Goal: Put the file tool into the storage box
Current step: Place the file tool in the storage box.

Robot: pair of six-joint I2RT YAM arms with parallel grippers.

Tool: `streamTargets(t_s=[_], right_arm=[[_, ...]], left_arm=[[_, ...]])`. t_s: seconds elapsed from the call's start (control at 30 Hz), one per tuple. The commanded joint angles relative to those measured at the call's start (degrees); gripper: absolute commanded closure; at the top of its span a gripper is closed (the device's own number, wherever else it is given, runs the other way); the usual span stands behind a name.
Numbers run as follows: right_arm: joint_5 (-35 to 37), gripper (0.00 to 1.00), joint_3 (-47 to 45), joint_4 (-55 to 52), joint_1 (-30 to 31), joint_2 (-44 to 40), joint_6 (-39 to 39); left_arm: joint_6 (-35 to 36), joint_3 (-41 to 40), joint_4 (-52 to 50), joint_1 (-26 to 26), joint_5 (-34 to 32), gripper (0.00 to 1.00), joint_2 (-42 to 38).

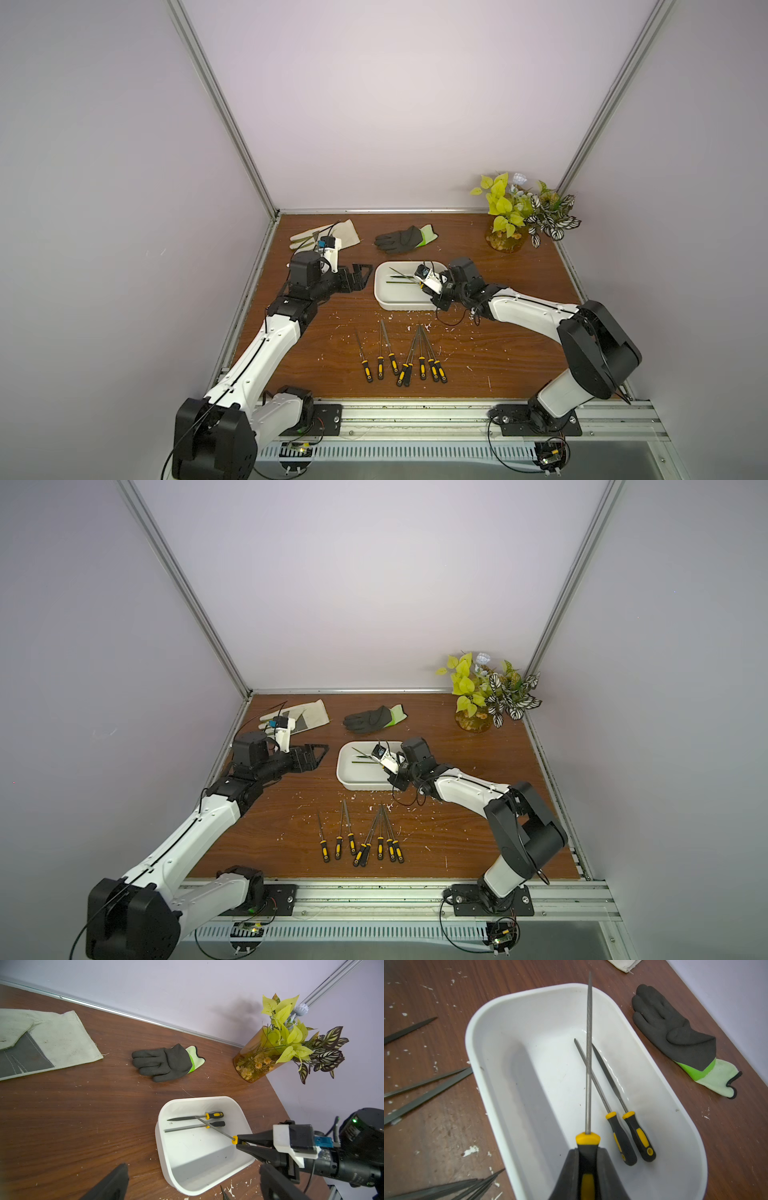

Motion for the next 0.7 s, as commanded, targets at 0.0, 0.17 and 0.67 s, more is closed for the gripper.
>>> streamTargets(t_s=[0.0,0.17,0.67], right_arm=[[-2.1,0.91,2.2,-2.1,-0.3,-0.2,-0.9],[-0.7,0.68,3.6,-4.1,-0.2,0.4,-0.6],[9.3,0.59,9.4,-6.9,-0.2,-3.2,17.9]], left_arm=[[0.2,-0.4,0.3,0.5,0.8,0.00,0.4],[0.4,-0.4,0.2,0.5,0.6,0.00,0.7],[0.4,-0.6,-0.4,0.4,1.0,0.00,2.4]])
